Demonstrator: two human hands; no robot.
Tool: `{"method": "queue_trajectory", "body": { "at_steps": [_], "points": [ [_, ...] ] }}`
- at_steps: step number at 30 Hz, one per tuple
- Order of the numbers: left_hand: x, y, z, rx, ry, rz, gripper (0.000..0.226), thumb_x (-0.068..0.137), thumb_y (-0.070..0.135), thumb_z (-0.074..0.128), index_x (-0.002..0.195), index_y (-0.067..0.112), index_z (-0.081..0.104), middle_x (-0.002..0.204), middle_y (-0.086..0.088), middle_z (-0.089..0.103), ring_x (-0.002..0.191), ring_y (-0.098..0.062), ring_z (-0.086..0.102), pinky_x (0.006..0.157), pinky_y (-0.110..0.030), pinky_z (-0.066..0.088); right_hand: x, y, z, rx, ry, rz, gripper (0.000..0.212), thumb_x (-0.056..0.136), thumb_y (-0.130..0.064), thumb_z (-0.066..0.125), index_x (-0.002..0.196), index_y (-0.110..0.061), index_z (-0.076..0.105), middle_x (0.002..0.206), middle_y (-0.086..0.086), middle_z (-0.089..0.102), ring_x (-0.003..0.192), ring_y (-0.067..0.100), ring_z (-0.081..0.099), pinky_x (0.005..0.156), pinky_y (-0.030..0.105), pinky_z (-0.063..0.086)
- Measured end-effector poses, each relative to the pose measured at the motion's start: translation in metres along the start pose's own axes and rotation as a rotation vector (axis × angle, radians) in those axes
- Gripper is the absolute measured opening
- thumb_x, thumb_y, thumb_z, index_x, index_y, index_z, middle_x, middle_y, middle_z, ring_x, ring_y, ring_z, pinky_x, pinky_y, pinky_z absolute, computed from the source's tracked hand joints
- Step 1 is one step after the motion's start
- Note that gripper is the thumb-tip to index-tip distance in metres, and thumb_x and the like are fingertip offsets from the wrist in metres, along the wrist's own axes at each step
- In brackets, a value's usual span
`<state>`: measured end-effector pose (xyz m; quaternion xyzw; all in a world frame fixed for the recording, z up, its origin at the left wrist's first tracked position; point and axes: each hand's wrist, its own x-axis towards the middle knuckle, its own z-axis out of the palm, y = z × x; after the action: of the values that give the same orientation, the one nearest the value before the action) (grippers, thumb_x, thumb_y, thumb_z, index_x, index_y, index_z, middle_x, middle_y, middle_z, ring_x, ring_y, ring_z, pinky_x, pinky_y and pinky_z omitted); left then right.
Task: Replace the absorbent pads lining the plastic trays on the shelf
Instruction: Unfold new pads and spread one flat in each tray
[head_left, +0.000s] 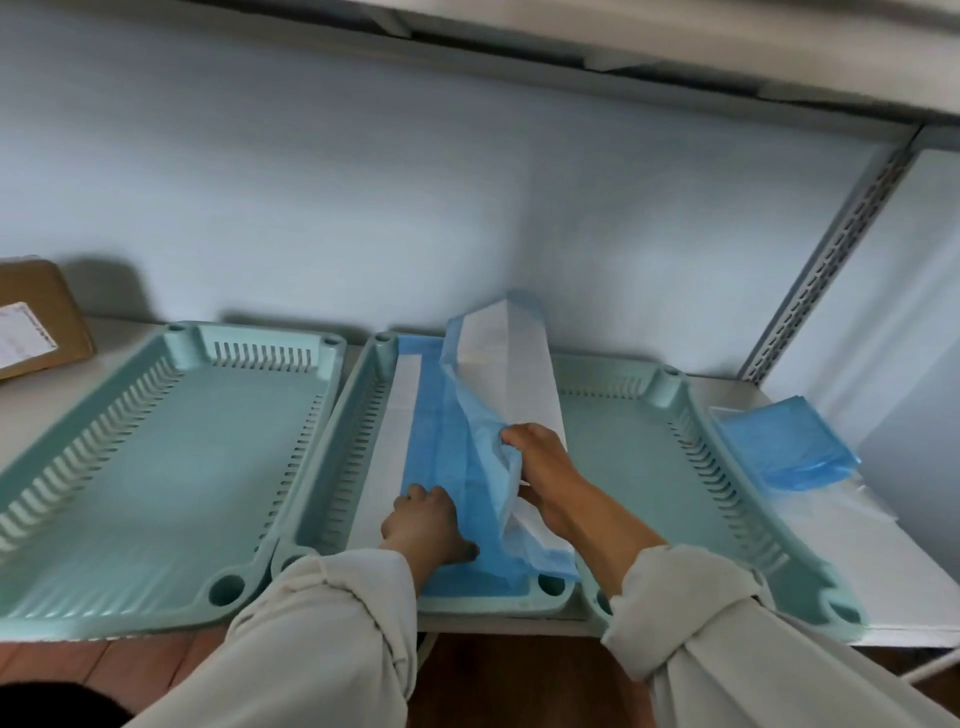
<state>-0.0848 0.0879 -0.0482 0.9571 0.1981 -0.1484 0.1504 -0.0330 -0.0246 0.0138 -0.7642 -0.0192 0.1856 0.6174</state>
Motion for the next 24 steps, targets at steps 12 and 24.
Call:
{"method": "queue_trajectory", "body": {
  "at_steps": [12,24],
  "points": [
    [0.012,-0.016,-0.016,-0.107,-0.064,0.067,0.033,0.087,0.025,0.058,0.115,0.009,0.059,0.123,-0.011,0.059,0.113,-0.026,0.056,0.093,-0.032,0.045,0.012,0.004,-0.002,-0.019,0.074,0.083,0.018,0.097,-0.025,0.046,0.111,-0.015,0.052,0.101,0.004,0.056,0.083,0.017,0.054,0.068,0.027,0.045],
    [0.012,-0.023,-0.007,0.003,0.008,0.012,0.061,0.084,0.041,0.062,0.130,0.008,0.040,0.129,-0.014,0.042,0.120,-0.032,0.046,0.097,-0.036,0.040,0.014,0.018,0.011,0.005,0.114,0.122,0.019,0.093,-0.025,0.046,0.108,-0.017,0.054,0.115,0.008,0.060,0.108,0.027,0.055,0.099,0.044,0.045]
  ]
}}
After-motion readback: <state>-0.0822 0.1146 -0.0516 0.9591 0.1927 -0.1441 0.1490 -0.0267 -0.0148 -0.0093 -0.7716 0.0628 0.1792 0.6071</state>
